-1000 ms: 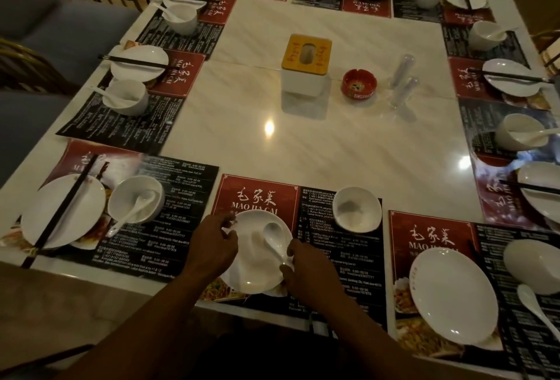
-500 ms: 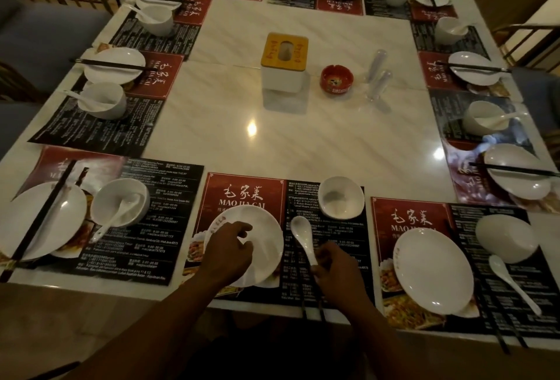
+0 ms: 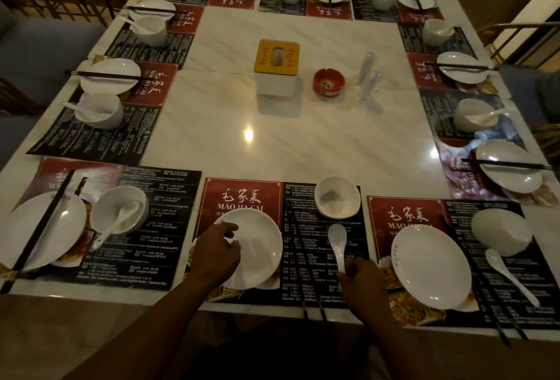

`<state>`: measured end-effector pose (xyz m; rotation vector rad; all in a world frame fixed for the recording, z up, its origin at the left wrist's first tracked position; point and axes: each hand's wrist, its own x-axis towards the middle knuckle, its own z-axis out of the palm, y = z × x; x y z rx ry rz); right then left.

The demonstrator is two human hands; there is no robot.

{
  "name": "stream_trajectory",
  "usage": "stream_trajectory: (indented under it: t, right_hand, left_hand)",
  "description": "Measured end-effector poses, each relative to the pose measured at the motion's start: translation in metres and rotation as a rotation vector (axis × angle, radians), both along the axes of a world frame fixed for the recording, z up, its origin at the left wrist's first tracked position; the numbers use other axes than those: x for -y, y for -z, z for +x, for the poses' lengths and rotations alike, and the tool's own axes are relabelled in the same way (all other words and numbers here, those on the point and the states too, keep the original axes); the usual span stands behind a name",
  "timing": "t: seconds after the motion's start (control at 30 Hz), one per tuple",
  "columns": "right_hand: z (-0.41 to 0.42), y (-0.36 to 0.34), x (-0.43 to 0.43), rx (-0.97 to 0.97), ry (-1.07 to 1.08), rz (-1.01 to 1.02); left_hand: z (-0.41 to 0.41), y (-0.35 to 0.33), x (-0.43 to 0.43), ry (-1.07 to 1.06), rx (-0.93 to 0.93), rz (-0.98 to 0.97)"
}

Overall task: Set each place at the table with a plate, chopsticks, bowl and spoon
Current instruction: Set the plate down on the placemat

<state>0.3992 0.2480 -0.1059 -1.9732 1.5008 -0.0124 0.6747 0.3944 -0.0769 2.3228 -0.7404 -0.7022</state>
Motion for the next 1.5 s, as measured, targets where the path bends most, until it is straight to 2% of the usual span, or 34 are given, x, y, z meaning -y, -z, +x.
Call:
stream_trajectory:
  t: [0.17, 0.37, 0.53, 0.63, 0.9, 1.2, 1.5]
  right_hand:
    - [0.026, -0.018, -0.008, 0.096, 0.012, -0.080]
    - [0.109, -0.026, -0.016, 0.217, -0.213, -0.035]
    - [0.165, -0.018, -0.008, 0.106, -0.406, -0.144]
    - [0.177, -0.013, -0.006, 0.049, -0.429, -0.116]
    - [0.159, -0.015, -0.023, 0.041, -0.271, 0.003]
    - [0.144, -0.014, -0.066, 0.127, 0.064, 0.164]
    - [0.147, -0.018, -0.068, 0.117, 0.126, 0.197]
  left_hand:
    - [0.018, 0.001, -0.023, -0.130, 0.046, 0.047]
    - [0.030, 0.005, -0.047, -0.250, -0.044, 0.098]
    - [0.032, 0.007, -0.055, -0.132, -0.193, 0.163]
    - [0.035, 0.009, -0.052, -0.108, -0.230, 0.161]
    - [0.060, 0.009, -0.045, -0.087, -0.277, 0.131]
    - [0.090, 0.007, -0.027, 0.075, -0.219, 0.161]
    - [0.095, 0.010, -0.031, 0.110, -0.206, 0.179]
